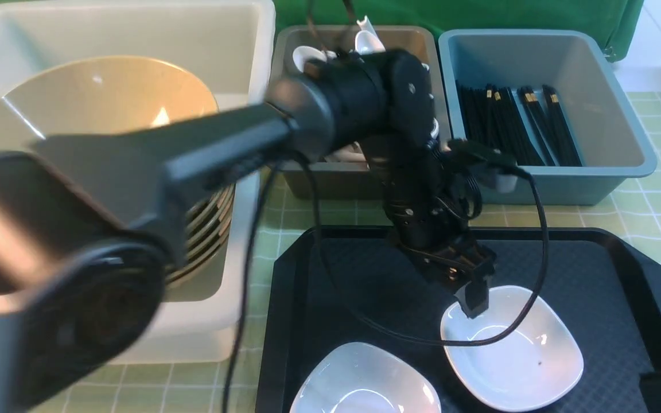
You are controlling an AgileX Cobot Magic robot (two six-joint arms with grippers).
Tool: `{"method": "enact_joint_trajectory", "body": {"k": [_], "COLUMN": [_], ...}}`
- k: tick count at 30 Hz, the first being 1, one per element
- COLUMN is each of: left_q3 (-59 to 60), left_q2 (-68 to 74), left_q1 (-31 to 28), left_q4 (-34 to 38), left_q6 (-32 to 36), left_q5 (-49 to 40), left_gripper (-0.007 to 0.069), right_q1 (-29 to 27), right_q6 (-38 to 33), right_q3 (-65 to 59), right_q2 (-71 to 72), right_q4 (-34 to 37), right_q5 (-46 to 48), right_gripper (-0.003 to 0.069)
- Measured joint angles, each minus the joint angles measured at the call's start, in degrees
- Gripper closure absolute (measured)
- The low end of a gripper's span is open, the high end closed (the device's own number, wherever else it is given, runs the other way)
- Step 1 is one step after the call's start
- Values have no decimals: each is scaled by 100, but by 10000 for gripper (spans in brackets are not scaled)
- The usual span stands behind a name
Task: On green table put chopsticks spoon bowls plates into blue grey white boxes.
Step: 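Grasp the small white bowl on the black tray by its rim with the left gripper, then place the white bowl into the white bin with the other dishes with the left gripper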
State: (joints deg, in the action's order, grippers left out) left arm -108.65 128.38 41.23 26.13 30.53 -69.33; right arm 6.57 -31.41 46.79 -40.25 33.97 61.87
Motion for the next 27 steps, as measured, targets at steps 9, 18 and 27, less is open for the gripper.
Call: {"method": "enact_joint_trajectory", "body": {"k": [9,18,27], "left_q3": [-165,-179,-172], "left_q2": [702,488,-1543], "left_q1": [0,0,-532], "left_q4": [1194,953,347], "left_q6": [595,414,-873], "left_q5": [1,-5,-85], "left_gripper": [318,609,609], "right_q1": [266,319,319], "right_q6": [4,-12,-1825], "right_q3": [0,0,126], "right_q2": [11,11,-226], "right_q4": [-108,-103,1674], "right_q5": [12,-18,87], "right_gripper": [76,76,140]}}
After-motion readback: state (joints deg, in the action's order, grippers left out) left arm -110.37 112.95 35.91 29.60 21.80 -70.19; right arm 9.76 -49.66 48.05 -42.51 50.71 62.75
